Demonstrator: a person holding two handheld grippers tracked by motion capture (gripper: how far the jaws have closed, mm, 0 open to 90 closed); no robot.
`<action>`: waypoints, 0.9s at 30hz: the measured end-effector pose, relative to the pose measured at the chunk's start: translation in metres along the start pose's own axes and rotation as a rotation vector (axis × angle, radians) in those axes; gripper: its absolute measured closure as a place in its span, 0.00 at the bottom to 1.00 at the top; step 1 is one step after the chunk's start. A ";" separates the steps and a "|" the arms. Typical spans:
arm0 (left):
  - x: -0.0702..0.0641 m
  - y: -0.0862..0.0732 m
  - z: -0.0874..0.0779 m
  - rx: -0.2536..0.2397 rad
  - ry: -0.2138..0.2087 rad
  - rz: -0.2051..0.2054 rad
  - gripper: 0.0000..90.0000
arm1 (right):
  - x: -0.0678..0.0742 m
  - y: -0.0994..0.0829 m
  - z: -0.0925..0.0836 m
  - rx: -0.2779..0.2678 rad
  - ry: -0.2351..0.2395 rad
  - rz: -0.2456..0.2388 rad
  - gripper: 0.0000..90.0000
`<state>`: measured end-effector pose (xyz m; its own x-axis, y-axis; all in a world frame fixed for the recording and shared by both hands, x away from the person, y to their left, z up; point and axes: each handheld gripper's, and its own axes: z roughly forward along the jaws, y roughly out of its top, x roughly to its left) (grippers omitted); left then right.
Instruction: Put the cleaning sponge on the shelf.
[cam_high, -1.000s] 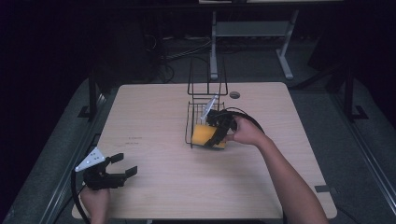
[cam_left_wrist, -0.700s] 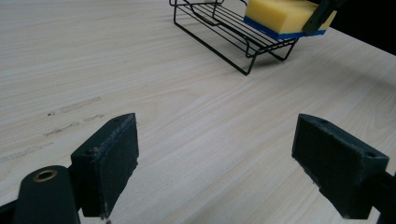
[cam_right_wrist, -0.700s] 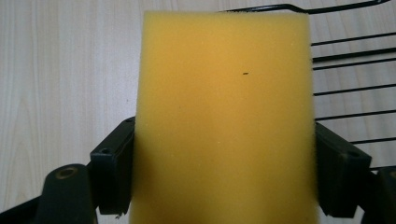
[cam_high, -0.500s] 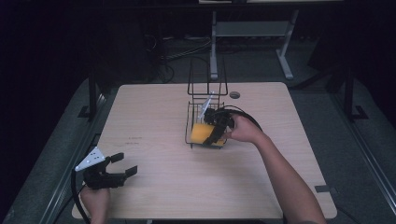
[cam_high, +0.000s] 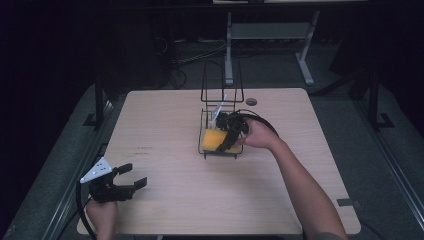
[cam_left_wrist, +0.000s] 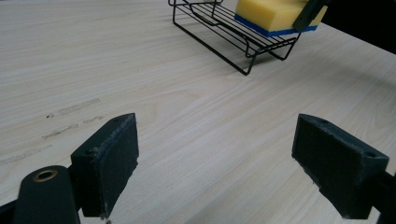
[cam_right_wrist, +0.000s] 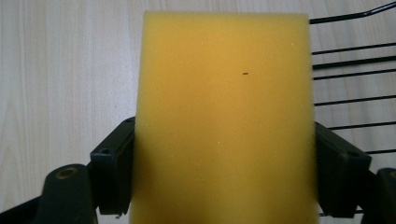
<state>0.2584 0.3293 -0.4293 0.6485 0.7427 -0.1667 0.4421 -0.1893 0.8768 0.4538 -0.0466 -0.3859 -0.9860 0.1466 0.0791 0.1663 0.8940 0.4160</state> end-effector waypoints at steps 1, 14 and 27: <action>0.000 0.000 0.000 0.002 0.001 0.002 0.16 | 0.000 0.000 0.000 -0.001 0.002 0.002 0.24; 0.000 0.001 0.000 -0.013 -0.008 0.000 0.16 | -0.021 0.002 -0.005 0.040 -0.017 0.032 0.24; 0.000 0.002 0.001 -0.011 -0.011 0.005 0.16 | -0.038 0.012 0.001 0.032 -0.014 0.025 0.24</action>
<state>0.2595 0.3280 -0.4281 0.6579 0.7343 -0.1672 0.4317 -0.1857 0.8827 0.4933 -0.0408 -0.3848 -0.9817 0.1743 0.0766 0.1904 0.9031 0.3849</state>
